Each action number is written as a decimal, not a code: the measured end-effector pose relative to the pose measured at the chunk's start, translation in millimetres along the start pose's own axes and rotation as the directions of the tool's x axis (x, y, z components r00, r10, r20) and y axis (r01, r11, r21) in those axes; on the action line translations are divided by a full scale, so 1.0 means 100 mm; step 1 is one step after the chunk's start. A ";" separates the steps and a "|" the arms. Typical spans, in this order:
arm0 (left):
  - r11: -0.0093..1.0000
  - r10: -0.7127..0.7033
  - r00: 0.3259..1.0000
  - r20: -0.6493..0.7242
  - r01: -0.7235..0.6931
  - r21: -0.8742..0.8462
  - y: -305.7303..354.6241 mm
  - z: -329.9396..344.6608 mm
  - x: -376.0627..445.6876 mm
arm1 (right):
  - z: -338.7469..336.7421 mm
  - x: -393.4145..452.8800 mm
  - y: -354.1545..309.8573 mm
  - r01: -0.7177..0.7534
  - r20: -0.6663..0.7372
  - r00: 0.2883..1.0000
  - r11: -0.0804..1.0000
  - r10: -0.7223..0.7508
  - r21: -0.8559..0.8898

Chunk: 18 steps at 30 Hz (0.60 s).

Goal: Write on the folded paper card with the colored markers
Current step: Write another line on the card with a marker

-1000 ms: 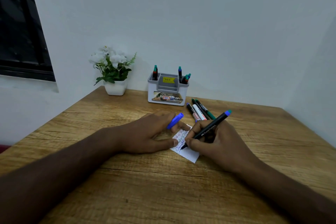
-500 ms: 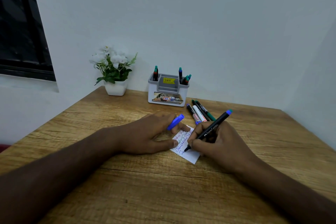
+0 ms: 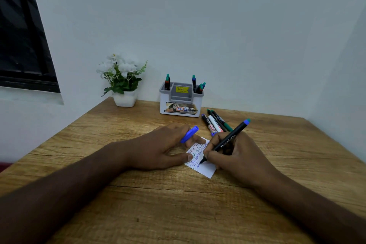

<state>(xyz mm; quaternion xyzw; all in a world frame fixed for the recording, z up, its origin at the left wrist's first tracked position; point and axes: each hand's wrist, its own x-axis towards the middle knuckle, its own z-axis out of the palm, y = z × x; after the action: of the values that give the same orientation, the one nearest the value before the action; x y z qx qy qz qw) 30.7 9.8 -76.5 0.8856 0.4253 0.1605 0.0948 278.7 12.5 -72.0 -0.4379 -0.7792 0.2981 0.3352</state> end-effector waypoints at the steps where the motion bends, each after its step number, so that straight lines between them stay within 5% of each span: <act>1: 1.000 0.000 1.000 0.000 0.000 0.000 0.00 0.00 0.00 | 0.00 0.00 0.00 -0.007 0.005 1.000 1.000 0.007 0.004; 18: 1.000 -0.022 1.000 -0.001 0.022 -0.021 0.09 -0.03 -0.01 | -0.01 0.00 0.01 -0.030 -0.043 0.999 1.000 0.029 -0.010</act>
<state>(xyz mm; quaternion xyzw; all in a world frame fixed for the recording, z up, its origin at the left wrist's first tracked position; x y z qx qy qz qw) 35.2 3.6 -71.8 0.8799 0.4333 0.1643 0.1055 279.4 13.2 -72.4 -0.4574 -0.7667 0.2895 0.3452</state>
